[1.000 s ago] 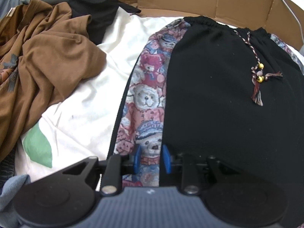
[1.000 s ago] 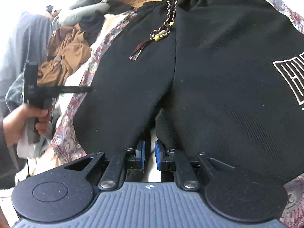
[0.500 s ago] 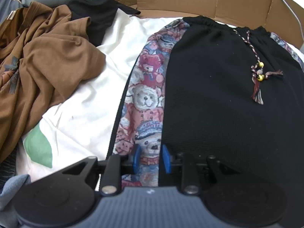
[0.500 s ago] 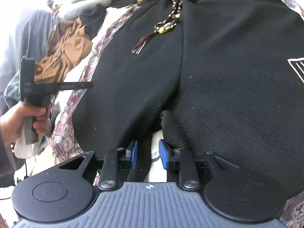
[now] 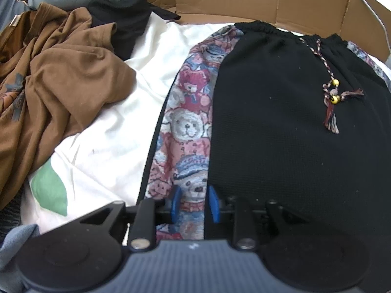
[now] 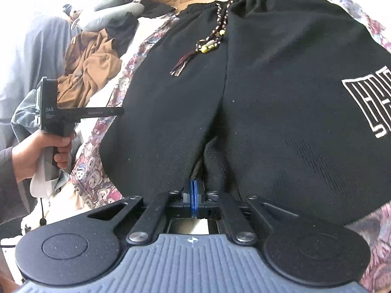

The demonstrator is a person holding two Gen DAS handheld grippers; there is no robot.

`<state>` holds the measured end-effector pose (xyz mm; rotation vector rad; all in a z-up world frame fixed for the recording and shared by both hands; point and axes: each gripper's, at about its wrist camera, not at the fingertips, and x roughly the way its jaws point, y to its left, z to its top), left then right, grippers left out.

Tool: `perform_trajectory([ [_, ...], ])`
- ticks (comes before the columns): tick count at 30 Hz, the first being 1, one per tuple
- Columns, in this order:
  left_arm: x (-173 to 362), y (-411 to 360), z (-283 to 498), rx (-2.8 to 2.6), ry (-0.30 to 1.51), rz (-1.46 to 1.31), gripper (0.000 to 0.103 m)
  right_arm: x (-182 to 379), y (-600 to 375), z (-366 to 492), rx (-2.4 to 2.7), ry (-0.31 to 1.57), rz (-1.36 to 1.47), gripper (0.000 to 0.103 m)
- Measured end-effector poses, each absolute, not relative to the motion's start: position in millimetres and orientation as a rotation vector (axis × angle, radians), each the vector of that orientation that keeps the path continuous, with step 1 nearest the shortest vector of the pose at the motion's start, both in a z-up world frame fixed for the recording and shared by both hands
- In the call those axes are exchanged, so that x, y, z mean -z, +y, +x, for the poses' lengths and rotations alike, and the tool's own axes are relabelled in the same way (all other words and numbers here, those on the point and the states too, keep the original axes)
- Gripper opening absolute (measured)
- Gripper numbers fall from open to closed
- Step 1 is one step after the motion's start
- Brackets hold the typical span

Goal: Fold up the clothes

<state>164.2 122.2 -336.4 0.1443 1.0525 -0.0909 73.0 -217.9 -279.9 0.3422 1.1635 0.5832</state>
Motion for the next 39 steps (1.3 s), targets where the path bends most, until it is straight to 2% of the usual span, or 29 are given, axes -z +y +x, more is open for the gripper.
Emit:
perform_trajectory([
  [13, 336, 122, 166, 0.093, 1.056, 0.143, 0.030, 254, -231, 79, -0.650, 1.142, 0.426, 0.000],
  [24, 327, 127, 167, 0.083, 1.065, 0.131, 0.030, 264, -229, 82, -0.617, 1.220, 0.382, 0.000],
  [32, 294, 142, 178, 0.054, 1.044, 0.025, 0.030, 247, -252, 98, -0.536, 1.111, 0.349, 0.005],
  [39, 285, 125, 222, 0.106, 0.985, 0.103, 0.030, 250, -288, 131, -0.413, 1.030, 0.214, 0.006],
])
